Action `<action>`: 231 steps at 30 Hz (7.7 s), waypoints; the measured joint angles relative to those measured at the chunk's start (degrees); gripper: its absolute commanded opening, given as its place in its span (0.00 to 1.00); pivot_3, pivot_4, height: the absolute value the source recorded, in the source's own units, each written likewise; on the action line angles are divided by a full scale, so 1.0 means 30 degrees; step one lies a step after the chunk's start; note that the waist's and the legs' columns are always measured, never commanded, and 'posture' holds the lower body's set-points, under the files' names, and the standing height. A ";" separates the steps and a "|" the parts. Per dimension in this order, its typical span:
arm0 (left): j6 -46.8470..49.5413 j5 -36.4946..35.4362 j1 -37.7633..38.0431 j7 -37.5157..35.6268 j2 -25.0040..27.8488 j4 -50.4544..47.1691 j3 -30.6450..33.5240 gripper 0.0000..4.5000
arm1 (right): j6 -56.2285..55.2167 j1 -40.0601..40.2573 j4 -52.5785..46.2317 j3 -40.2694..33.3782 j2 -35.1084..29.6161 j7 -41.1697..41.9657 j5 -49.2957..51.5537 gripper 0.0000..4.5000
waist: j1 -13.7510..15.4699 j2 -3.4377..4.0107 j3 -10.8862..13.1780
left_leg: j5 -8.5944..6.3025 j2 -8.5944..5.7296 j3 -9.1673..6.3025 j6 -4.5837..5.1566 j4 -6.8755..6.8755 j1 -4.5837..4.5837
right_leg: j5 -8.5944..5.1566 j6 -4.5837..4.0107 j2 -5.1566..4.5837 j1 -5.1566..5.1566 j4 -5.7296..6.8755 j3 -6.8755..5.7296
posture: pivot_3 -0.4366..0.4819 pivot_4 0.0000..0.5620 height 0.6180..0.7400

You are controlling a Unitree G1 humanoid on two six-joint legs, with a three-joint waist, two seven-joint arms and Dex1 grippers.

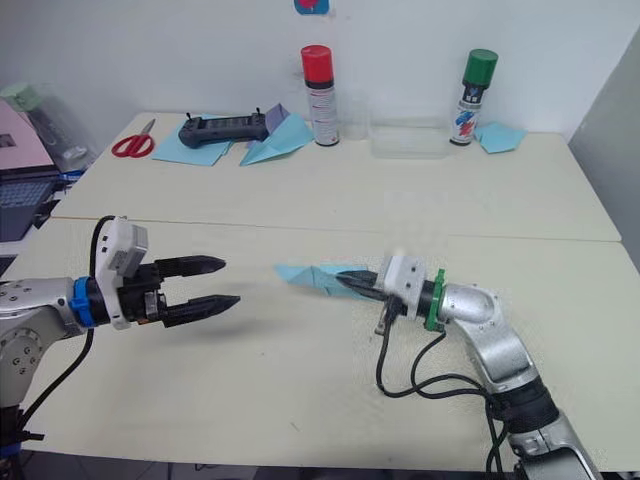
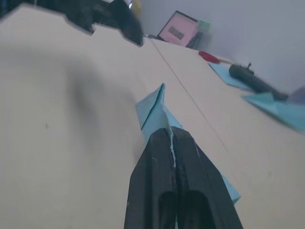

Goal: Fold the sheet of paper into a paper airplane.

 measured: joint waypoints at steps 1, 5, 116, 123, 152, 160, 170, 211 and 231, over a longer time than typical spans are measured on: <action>0.0029 -0.0001 -0.0054 0.0014 -0.0017 -0.0108 -0.0075 1.00 | -0.1720 0.0000 0.0767 0.0372 -0.0078 -0.0236 -0.1002 0.05 | 0.0001 0.0000 0.0000 | 0.0001 0.0001 0.0000 -0.0001 0.0000 0.0000 | 0.0005 -0.0008 0.0000 0.0000 0.0002 0.0001 | 0.48 0.27 1.00; 0.0340 -0.0060 -0.0172 0.0236 -0.0432 -0.1089 -0.0803 1.00 | -0.5897 0.0702 0.2767 0.1699 -0.0589 -0.0211 -0.2617 0.30 | 0.0032 -0.0002 -0.0001 | 0.0002 -0.0002 -0.0005 -0.0002 0.0009 0.0004 | 0.0051 -0.0088 -0.0004 0.0015 0.0023 0.0001 | 0.48 0.27 1.00; -0.5122 0.6551 0.1013 0.1958 -0.5983 0.1522 -0.8097 0.00 | 2.1719 -0.0430 -0.0454 -0.1597 0.2120 -0.3468 0.9769 0.04 | -0.0106 0.0043 -0.0054 | 0.0001 -0.0012 -0.0012 0.0003 0.0264 0.0007 | 0.0011 0.0025 0.0029 0.0020 0.0217 0.0055 | 0.48 0.27 1.00; -0.5131 0.6552 0.1012 0.1772 -0.5909 0.1529 -0.8056 0.00 | 2.2790 -0.0548 0.0153 -0.2908 0.2622 -0.3858 1.0292 0.37 | -0.0049 0.0043 -0.0053 | 0.0001 -0.0009 -0.0012 0.0003 0.0232 0.0008 | 0.0009 0.0022 0.0030 0.0011 0.0213 0.0052 | 0.48 0.27 1.00; -0.5488 0.6551 0.0963 0.1239 -0.5767 0.1725 -0.8067 0.00 | 1.6084 -0.1105 -0.1016 0.0939 -0.0423 0.0906 0.6369 0.01 | -0.0029 0.0051 -0.0048 | 0.0002 -0.0006 -0.0006 0.0003 0.0052 0.0010 | 0.0013 0.0027 0.0021 0.0023 0.0007 0.0033 | 0.48 0.27 1.00; -0.5521 0.6549 0.0922 0.1202 -0.5739 0.1832 -0.8067 0.00 | 1.0777 -0.0612 -0.0380 0.2181 -0.0713 0.1822 0.3268 0.01 | 0.0000 0.0051 -0.0049 | 0.0003 -0.0005 -0.0008 0.0002 0.0053 0.0024 | 0.0021 0.0031 0.0021 0.0037 0.0009 0.0030 | 0.48 0.27 1.00; -0.5521 0.6523 0.0525 0.0899 -0.5299 0.2228 -0.8045 0.00 | 0.6768 0.0117 0.0883 0.2304 -0.1097 0.3073 0.1999 0.01 | 0.0006 0.0050 -0.0049 | 0.0004 -0.0005 -0.0011 0.0002 0.0055 0.0037 | 0.0024 0.0028 0.0021 0.0056 0.0011 0.0027 | 0.48 0.27 1.00; -0.4960 0.7039 -0.3070 0.0028 -0.5507 0.4241 -1.0347 0.00 | 0.1673 0.0383 0.1873 0.2936 -0.1456 0.3909 -0.1328 0.14 | 0.0179 0.0035 -0.0049 | 0.0005 -0.0023 -0.0049 -0.0001 0.0076 0.0101 | 0.0070 -0.0042 0.0009 0.0167 0.0000 -0.0009 | 0.48 0.27 1.00; -0.7661 0.8153 -0.2564 -0.0006 -0.6121 0.5110 -1.0407 0.00 | 1.3417 -0.0374 -0.2338 -0.0154 0.0331 0.1173 0.4670 0.14 | 0.0229 0.0013 -0.0085 | 0.0003 -0.0026 -0.0026 0.0001 0.0053 0.0299 | 0.0021 0.0032 -0.0004 0.0351 -0.0017 0.0011 | 0.48 0.27 1.00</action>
